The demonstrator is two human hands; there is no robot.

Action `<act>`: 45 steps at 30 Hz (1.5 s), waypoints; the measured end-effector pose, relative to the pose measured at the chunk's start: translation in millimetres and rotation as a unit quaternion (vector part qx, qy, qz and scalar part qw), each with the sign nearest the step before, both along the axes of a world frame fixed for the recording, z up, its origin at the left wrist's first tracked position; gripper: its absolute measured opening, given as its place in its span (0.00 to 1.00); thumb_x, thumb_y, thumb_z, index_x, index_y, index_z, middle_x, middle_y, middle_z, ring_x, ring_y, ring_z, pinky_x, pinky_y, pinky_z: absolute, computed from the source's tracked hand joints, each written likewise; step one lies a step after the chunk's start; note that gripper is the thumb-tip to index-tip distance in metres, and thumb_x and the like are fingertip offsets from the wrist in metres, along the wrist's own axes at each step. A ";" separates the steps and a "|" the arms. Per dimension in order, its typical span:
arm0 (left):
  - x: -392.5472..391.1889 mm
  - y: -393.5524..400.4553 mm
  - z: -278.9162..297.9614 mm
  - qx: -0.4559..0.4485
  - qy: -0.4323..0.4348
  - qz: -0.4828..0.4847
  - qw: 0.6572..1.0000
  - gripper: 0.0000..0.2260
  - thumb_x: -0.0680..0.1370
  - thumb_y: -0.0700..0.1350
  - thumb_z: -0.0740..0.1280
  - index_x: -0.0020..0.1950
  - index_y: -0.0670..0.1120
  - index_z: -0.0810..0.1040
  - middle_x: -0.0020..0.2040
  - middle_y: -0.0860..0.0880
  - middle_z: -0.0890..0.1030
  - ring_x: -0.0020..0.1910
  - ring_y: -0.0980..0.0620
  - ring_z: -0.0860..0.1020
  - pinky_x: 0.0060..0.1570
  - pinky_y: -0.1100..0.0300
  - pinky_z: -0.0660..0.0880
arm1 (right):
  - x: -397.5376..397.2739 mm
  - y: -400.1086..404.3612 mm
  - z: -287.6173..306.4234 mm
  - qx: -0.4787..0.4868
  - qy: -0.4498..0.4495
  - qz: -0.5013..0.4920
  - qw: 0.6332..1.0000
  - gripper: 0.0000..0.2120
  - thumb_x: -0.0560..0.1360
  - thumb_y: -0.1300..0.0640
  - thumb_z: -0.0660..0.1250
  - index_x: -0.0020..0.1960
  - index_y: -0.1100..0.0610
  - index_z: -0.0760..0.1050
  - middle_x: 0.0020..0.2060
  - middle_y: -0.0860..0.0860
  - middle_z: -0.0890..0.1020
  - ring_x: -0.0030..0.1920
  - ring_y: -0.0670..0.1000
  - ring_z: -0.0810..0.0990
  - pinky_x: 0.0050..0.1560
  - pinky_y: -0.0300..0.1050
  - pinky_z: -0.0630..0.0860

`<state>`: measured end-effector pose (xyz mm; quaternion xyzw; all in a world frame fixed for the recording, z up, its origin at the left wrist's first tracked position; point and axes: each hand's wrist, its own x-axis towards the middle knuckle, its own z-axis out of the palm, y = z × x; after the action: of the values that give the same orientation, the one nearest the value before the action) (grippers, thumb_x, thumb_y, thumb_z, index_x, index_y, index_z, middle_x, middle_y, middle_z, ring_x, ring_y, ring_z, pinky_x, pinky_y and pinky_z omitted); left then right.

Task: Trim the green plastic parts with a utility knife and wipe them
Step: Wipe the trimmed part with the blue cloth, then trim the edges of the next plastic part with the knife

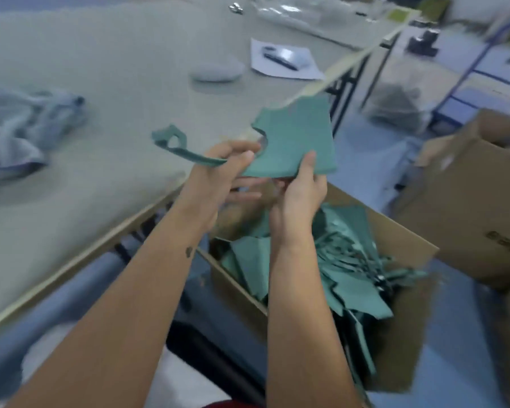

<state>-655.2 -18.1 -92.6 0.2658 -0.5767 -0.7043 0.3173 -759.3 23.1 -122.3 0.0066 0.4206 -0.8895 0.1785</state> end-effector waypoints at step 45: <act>124.8 -77.9 59.5 -0.018 -0.086 -0.062 0.994 0.17 0.84 0.49 0.50 0.60 0.46 0.76 0.52 0.47 0.83 0.48 0.51 0.81 0.50 0.56 0.79 | 106.5 -101.8 36.8 0.136 0.436 0.093 0.885 0.09 0.72 0.61 0.57 0.43 0.53 0.75 0.40 0.49 0.78 0.43 0.48 0.76 0.47 0.43 0.73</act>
<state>-530.3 -96.0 -33.1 0.2836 -0.6299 -0.6866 0.2266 -652.8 -78.7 -85.5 -0.3970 0.5716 -0.7158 0.0565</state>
